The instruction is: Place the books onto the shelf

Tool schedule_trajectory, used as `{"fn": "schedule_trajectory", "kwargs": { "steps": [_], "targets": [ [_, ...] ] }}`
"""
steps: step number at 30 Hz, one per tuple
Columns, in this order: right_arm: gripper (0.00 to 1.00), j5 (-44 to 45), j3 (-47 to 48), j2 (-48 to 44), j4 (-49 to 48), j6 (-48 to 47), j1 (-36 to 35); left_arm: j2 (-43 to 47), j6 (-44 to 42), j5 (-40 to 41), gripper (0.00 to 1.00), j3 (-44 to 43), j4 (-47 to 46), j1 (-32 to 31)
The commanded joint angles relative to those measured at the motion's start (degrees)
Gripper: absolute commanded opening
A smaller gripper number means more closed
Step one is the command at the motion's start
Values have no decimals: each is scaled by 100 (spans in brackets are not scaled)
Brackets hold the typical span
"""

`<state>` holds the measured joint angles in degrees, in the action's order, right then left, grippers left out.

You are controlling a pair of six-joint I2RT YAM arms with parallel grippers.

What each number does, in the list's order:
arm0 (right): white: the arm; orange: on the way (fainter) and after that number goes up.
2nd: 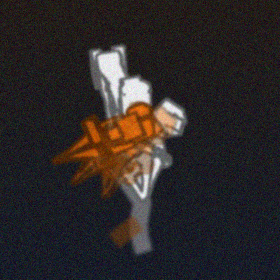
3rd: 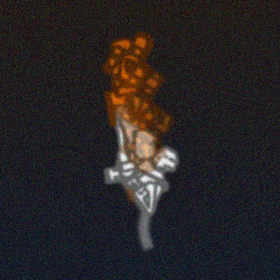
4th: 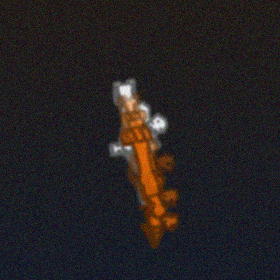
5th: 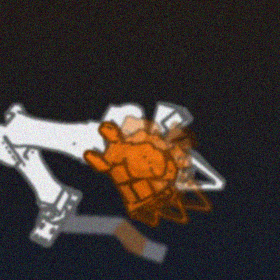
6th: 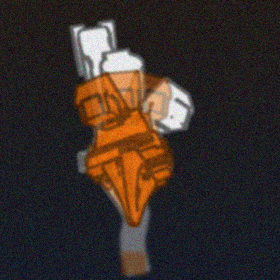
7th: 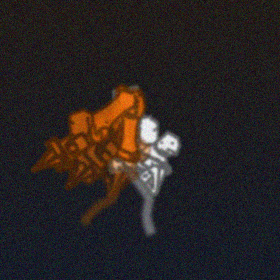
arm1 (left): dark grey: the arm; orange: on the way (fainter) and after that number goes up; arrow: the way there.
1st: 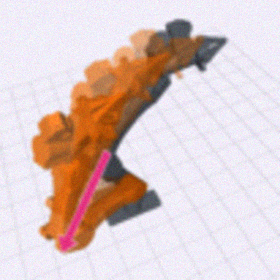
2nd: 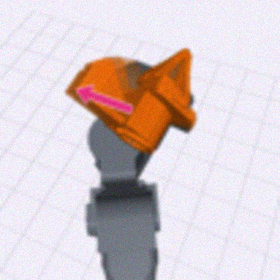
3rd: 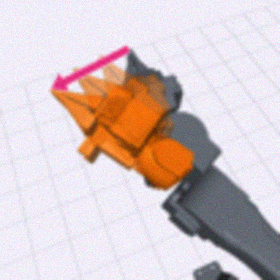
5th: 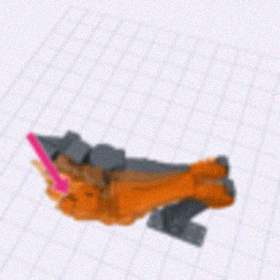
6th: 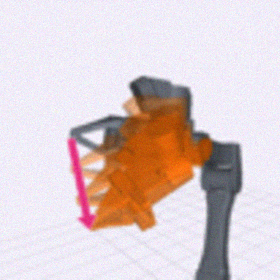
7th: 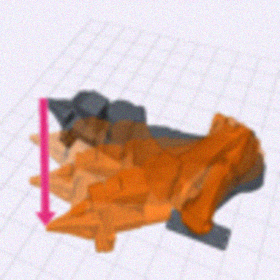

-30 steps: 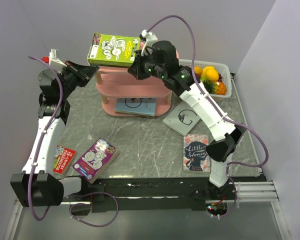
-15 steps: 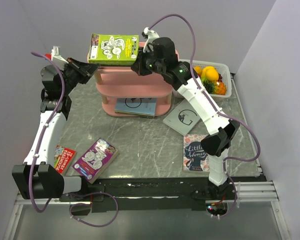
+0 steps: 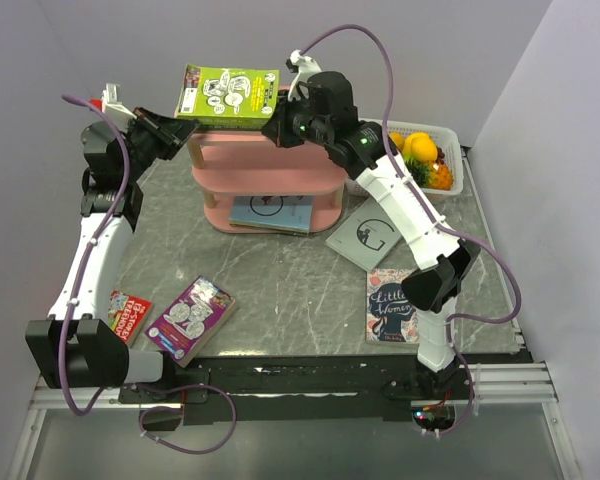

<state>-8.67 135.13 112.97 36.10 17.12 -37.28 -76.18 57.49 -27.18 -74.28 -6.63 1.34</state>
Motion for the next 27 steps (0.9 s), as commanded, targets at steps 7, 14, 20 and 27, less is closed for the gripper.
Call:
{"fn": "schedule_trajectory", "kwargs": {
  "steps": [7, 14, 20, 27],
  "targets": [
    [0, -232, -363, -406, -454, 19, 19, 182, -160, 19, 9, -227, -181, -3],
    [0, -206, -374, -548, -508, 10, 19, 271, -221, 99, 9, -359, -84, -3],
    [0, -179, 172, -214, -235, -16, 28, 279, -186, 107, 9, -280, -145, -3],
    [0, -179, 215, -126, -314, 63, 80, 367, -230, 169, 10, -183, -110, -3]
  ]
}}
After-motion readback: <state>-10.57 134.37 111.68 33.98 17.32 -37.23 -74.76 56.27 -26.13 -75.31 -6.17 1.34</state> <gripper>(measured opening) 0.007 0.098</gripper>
